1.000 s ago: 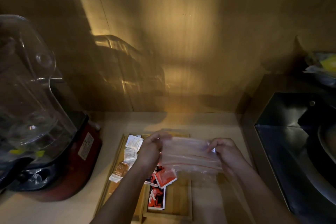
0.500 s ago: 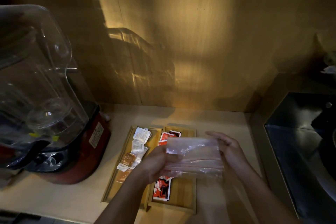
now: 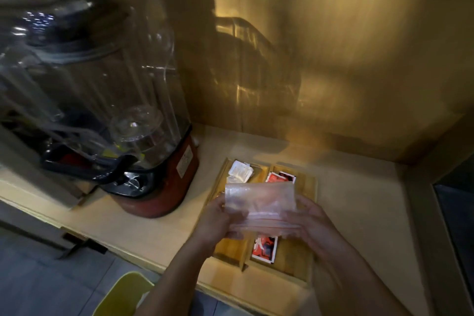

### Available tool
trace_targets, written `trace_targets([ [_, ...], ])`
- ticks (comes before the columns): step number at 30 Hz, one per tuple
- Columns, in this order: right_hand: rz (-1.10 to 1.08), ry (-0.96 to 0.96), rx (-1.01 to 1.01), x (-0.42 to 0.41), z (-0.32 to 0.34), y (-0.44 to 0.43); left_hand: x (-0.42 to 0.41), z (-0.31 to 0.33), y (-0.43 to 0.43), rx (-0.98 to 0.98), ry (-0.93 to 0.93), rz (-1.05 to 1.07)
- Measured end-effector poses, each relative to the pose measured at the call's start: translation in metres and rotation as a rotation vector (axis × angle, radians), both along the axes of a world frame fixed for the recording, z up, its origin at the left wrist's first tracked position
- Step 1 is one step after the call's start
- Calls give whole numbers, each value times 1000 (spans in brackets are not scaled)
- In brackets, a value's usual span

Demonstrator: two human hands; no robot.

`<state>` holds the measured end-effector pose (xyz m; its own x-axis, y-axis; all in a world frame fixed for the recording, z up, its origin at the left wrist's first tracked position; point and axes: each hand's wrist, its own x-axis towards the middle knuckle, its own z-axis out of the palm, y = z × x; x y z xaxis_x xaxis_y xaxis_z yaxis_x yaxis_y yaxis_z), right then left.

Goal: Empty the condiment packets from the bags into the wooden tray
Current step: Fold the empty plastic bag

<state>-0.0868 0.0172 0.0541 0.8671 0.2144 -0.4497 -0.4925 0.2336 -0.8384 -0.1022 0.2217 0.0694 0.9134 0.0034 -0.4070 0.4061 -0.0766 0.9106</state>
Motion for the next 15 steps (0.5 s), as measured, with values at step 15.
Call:
trace_targets([
  [15,321,-78,-373,-80,-29,214,-144,-25,186,-77,252,440],
])
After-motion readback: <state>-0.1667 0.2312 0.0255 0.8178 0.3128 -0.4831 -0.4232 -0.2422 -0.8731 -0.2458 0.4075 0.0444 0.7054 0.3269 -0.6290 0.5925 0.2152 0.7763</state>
